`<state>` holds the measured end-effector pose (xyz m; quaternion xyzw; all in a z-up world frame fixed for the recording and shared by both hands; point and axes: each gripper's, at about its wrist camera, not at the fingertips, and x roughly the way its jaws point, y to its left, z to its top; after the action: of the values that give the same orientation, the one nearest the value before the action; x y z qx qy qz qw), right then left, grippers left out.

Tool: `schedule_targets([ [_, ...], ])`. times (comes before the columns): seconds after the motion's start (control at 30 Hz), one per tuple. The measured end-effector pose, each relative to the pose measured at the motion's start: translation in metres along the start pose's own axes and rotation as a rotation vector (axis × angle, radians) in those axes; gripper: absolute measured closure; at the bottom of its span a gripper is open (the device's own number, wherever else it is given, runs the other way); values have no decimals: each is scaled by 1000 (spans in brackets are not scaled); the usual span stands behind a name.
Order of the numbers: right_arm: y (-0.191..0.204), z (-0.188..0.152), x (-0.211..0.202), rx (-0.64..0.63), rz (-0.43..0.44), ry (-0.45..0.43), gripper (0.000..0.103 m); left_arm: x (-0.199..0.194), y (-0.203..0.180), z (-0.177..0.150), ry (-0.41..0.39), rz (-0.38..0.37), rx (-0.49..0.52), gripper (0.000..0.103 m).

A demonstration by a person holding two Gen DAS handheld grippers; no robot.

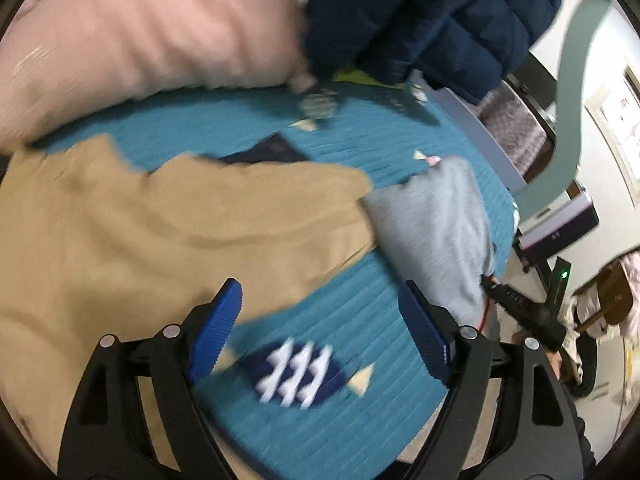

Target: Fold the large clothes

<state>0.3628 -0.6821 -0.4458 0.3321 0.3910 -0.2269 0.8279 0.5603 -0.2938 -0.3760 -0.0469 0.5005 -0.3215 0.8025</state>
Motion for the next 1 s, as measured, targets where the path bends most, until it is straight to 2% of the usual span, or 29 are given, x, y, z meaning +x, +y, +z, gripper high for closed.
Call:
schedule_targets([
  [0.1,19,0,-7,-60,-78,-3,79,-25,18,-19,-17,42,-22,22],
  [0.2,39,-8,-31,-94,-44,-38,77,-49,26,-36,-30,64,-33,20],
  [0.33,78,-34,-68,-177,-44,-49,76,-86,24,-59,-80,91,-39,15],
  [0.4,99,-52,-81,-218,-41,-48,62,-102,18,-67,-102,117,-35,15],
  [0.53,148,-93,-121,-330,-14,-58,51,-138,0,-88,-147,155,8,13],
  [0.6,167,-111,-138,-374,-30,-52,37,-159,-7,-100,-179,155,13,13],
  [0.67,184,-127,-155,-410,-17,-49,35,-180,-12,-112,-217,174,19,11],
  [0.77,207,-154,-186,-465,15,-61,25,-218,-19,-134,-285,240,30,11],
  [0.93,233,-190,-238,-515,75,-88,22,-271,-26,-165,-356,339,28,6],
  [1.0,242,-205,-261,-542,92,-101,17,-288,-27,-177,-376,364,20,5],
])
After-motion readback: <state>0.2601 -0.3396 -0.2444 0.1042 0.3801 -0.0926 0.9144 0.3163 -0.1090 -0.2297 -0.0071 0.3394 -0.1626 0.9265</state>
